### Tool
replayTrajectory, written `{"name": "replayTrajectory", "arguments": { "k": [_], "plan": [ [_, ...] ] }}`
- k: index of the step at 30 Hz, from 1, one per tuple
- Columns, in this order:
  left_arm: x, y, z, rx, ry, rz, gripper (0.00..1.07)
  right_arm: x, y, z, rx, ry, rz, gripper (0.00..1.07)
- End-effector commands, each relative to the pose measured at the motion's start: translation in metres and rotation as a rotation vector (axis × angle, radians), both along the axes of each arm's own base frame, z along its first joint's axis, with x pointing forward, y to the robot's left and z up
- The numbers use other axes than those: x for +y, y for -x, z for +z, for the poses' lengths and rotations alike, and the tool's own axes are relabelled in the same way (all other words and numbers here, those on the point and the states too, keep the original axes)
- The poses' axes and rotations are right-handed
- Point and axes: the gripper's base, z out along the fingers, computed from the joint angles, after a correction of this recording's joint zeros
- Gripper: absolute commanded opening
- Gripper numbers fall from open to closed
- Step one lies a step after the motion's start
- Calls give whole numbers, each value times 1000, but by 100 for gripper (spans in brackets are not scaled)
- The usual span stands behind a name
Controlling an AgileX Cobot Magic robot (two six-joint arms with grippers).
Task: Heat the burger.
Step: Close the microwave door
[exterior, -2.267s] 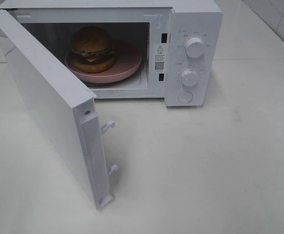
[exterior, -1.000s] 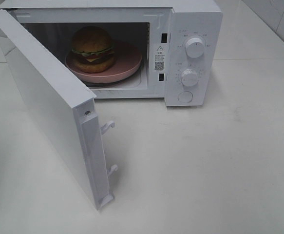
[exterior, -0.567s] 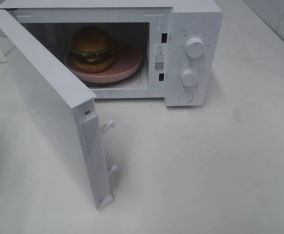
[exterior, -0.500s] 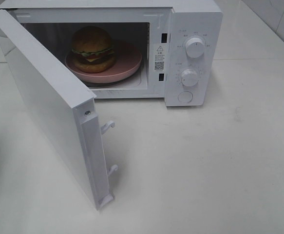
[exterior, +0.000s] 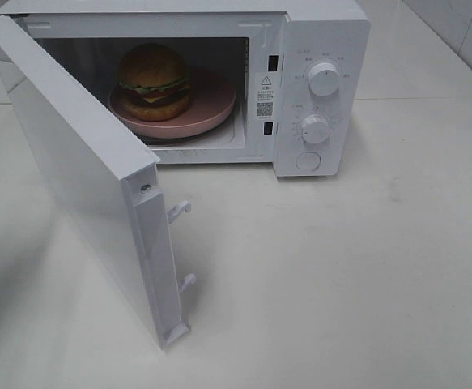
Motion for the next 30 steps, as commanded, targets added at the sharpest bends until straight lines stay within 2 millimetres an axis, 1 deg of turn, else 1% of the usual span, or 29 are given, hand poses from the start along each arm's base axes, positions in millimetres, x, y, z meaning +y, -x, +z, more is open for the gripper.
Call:
{"name": "replayTrajectory", "arguments": {
  "k": [1, 2, 3, 4, 5, 6, 7, 8, 9, 10, 11, 12, 14, 15, 17, 20, 21, 22, 23, 24, 25, 26, 28, 29, 30],
  "plan": [
    [-10, -2, 1, -19, -1, -52, 0, 0, 4, -1, -28, -4, -4, 75],
    [-23, -4, -3, -14, -32, -111, 0, 0, 4, -1, -28, -4, -4, 75],
    [-28, -5, -5, -10, -37, -125, 0, 0, 4, -1, -28, -4, -4, 75],
    [-28, -5, -5, -10, -37, -125, 0, 0, 4, -1, -28, -4, -4, 75],
    [-35, -7, -8, 3, -23, -116, 0, 0, 4, -1, -28, -4, -4, 75],
    [-35, -7, -8, 3, -23, -116, 0, 0, 4, -1, -28, -4, -4, 75],
    [-39, -8, -10, 10, -18, -118, 0, 0, 4, -1, -28, -4, -4, 75],
    [-46, -9, -12, 14, -8, -113, 0, 0, 4, -1, -28, -4, -4, 75],
    [-46, -9, -12, 14, -8, -113, 0, 0, 4, -1, -28, -4, -4, 75],
    [-55, -8, -15, 20, -12, -127, 0, 0, 4, -1, -28, -4, -4, 75],
    [-59, -8, -15, 20, -18, -135, 0, 0, 4, -1, -28, -4, -4, 75],
    [-59, -8, -15, 20, -18, -135, 0, 0, 4, -1, -28, -4, -4, 75],
    [-71, -9, -14, 12, -23, -146, 0, 0, 4, -1, -28, -4, -4, 75],
    [-71, -9, -14, 12, -23, -146, 0, 0, 4, -1, -28, -4, -4, 75],
    [-89, -12, -14, 14, -14, -152, 0, 0, 4, -1, -28, -4, -4, 75],
    [-93, -13, -15, 15, -12, -152, 0, 0, 4, -1, -28, -4, -4, 75],
    [-103, -15, -16, 18, -10, -165, 0, 0, 4, -1, -28, -4, -4, 75],
    [-107, -16, -16, 18, -7, -169, 0, 0, 4, -1, -28, -4, -4, 75],
    [-107, -16, -16, 18, -7, -169, 0, 0, 4, -1, -28, -4, -4, 75],
    [-116, -20, -16, 20, 2, -177, 0, 0, 4, -1, -28, -4, -4, 75],
    [-121, -21, -16, 18, 5, -182, 0, 0, 4, -1, -28, -4, -4, 75],
    [-121, -21, -16, 18, 5, -182, 0, 0, 4, -1, -28, -4, -4, 75],
    [-141, -26, -16, 15, 1, -202, 0, 0, 4, -1, -28, -4, -4, 75],
    [-141, -26, -16, 15, 1, -202, 0, 0, 4, -1, -28, -4, -4, 75],
    [-146, -27, -16, 17, -4, -208, 0, 0, 4, -1, -28, -4, -4, 75]
  ]
}}
